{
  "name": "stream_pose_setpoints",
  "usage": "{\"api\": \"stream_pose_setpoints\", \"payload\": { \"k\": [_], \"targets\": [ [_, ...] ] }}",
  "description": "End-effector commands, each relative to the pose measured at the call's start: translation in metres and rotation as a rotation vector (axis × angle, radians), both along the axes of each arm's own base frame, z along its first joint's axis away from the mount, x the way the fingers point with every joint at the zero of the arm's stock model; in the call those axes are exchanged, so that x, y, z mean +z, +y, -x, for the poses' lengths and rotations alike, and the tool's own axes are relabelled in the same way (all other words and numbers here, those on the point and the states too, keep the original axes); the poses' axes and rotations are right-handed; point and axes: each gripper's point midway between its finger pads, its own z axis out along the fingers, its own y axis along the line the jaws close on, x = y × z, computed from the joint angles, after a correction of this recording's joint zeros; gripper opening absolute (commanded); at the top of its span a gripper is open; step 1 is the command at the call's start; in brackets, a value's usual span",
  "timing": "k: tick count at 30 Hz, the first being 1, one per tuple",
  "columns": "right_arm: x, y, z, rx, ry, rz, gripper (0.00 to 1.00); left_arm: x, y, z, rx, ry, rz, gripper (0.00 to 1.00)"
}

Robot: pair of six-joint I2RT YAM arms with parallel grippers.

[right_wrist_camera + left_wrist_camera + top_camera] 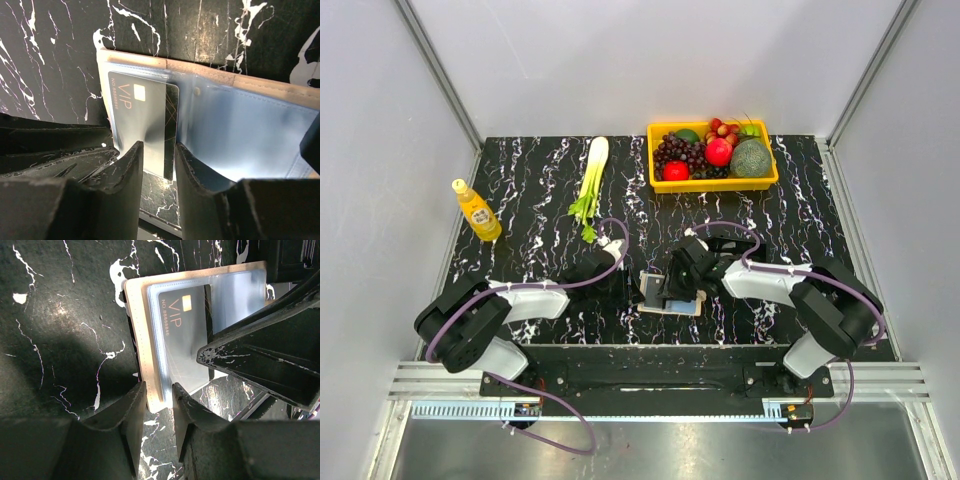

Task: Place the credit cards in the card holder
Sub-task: Insert the credit card into the card holder.

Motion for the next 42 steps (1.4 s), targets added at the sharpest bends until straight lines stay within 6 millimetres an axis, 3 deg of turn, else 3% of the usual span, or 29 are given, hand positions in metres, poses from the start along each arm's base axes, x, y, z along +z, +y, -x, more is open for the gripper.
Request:
{"api": "stream_pose_setpoints", "payload": {
  "k": [1, 8, 20, 26, 34, 42],
  "targets": [
    [0.019, 0.028, -0.01, 0.04, -0.054, -0.083, 0.37, -0.007, 0.001, 0.009, -0.023, 0.02, -0.014, 0.32],
    [0.023, 0.039, -0.012, 0.064, -0.073, -0.131, 0.38, -0.007, 0.001, 0.009, -0.024, 0.023, -0.015, 0.32],
    [0.035, 0.022, -0.019, 0.0, -0.15, -0.1, 0.41, -0.006, 0.024, 0.005, 0.042, 0.009, -0.125, 0.33],
    [0.032, 0.016, -0.018, 0.011, -0.142, -0.056, 0.43, -0.003, 0.025, 0.005, 0.043, -0.004, -0.124, 0.36],
    [0.013, 0.019, -0.021, 0.021, -0.103, 0.001, 0.45, 0.001, 0.02, 0.002, 0.037, -0.009, -0.113, 0.36],
    [0.017, 0.027, -0.032, 0.037, -0.131, 0.01, 0.45, -0.002, 0.022, 0.005, 0.034, -0.005, -0.113, 0.36]
  ]
}}
